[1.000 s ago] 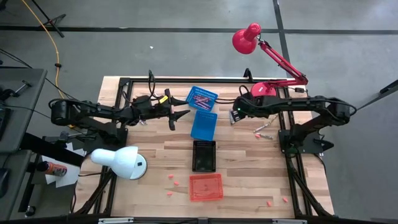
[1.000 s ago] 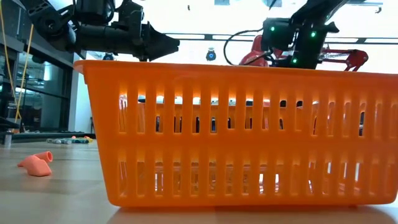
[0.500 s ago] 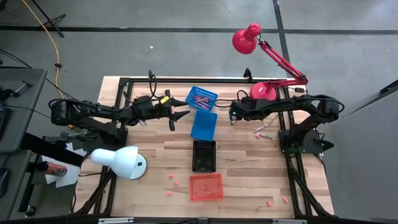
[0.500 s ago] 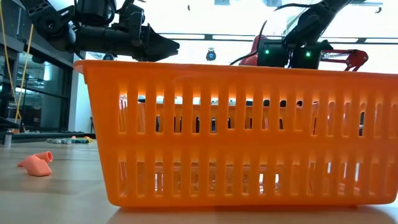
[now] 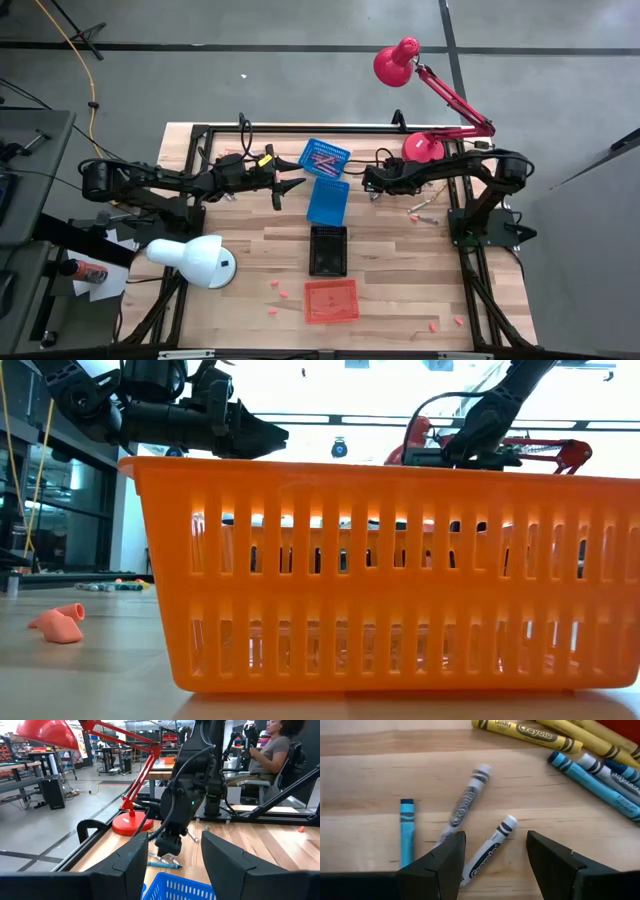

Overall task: Sort crayons
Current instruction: Put the white crayon into the black bin

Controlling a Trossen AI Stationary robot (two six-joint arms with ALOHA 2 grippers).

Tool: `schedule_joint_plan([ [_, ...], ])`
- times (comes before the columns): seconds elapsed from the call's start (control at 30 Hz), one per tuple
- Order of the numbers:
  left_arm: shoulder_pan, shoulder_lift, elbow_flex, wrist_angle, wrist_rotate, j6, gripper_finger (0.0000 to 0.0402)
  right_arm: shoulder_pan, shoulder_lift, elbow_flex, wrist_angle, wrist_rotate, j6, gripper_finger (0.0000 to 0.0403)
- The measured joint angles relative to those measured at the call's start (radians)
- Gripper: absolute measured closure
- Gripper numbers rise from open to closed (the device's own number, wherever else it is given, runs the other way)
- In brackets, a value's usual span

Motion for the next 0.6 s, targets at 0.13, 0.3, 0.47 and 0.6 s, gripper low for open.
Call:
schedule_joint_plan([
  [0.13,0.0,0.0,0.0,-0.011,0.0,0.0,0.0229,0.001,0.017,0.005,-0.02,0.005,0.003,0.0197],
  [0.3,0.0,0.0,0.0,-0.025,0.0,0.0,0.0229,0.001,0.02,0.005,-0.044,-0.001,-0.018,0.0197],
  [0.47,0.0,0.0,0.0,-0.026,-0.001,0.0,0.0229,0.001,0.02,0.004,-0.046,-0.027,-0.045,0.0199],
  [0.6,0.0,0.0,0.0,-0.026,-0.001,0.0,0.0229,0.002,0.021,0.004,-0.045,-0.027,-0.052,0.0227],
])
